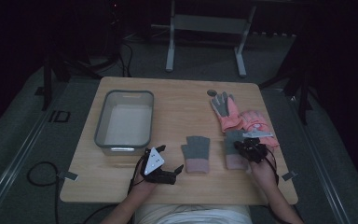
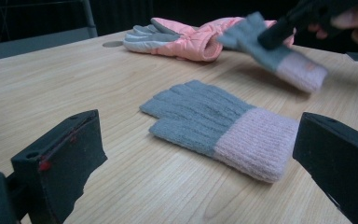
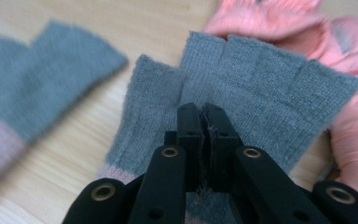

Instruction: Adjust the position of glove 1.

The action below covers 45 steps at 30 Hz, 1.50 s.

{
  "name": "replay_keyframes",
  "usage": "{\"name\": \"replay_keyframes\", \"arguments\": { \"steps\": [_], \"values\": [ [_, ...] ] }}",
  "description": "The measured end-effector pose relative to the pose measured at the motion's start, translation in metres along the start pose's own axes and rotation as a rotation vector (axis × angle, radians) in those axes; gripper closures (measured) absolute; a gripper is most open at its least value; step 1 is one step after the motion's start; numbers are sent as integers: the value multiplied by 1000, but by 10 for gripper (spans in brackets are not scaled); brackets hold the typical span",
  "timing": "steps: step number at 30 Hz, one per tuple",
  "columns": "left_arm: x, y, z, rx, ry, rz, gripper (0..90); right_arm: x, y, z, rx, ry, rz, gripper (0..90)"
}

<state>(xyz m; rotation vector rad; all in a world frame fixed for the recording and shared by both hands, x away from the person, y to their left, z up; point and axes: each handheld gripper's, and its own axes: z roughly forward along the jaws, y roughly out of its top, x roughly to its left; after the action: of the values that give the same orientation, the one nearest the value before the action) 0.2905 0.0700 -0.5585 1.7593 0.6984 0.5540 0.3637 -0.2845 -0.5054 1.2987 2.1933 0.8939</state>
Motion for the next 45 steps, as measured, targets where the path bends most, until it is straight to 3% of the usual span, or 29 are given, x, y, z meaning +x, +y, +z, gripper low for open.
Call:
{"name": "replay_keyframes", "arguments": {
  "steps": [4,8,12,16,22,27,30,32,34,37,39,40,42,45],
  "values": [
    [0,0,0,0,0,2,13,15,8,-10,-15,21,95,863],
    [0,0,0,-1,-1,1,13,32,2,-8,2,4,125,863],
    [0,0,0,-1,-2,6,13,39,-3,0,27,-18,95,860],
    [0,0,0,0,-3,6,13,35,-8,12,42,-30,90,849],
    [0,0,0,0,-2,7,13,30,-15,30,90,-13,77,815],
    [0,0,0,0,-2,5,13,27,-16,30,77,1,61,738],
    [0,0,0,0,-2,6,12,21,-13,23,53,26,12,712],
    [0,0,0,0,-2,5,13,13,-12,18,44,93,-34,677],
    [0,0,0,0,-2,4,12,5,-11,15,63,96,-68,676],
    [0,0,0,1,1,0,13,-6,-9,10,43,157,-69,651],
    [0,0,0,1,2,1,13,-7,-9,7,33,182,-127,619],
    [0,0,0,0,3,1,13,-6,-9,7,28,192,-157,607],
    [-1,0,0,1,5,2,13,-3,-11,9,42,157,-207,605],
    [0,0,0,1,5,1,12,-4,-14,15,50,185,-189,605]
  ]
}}
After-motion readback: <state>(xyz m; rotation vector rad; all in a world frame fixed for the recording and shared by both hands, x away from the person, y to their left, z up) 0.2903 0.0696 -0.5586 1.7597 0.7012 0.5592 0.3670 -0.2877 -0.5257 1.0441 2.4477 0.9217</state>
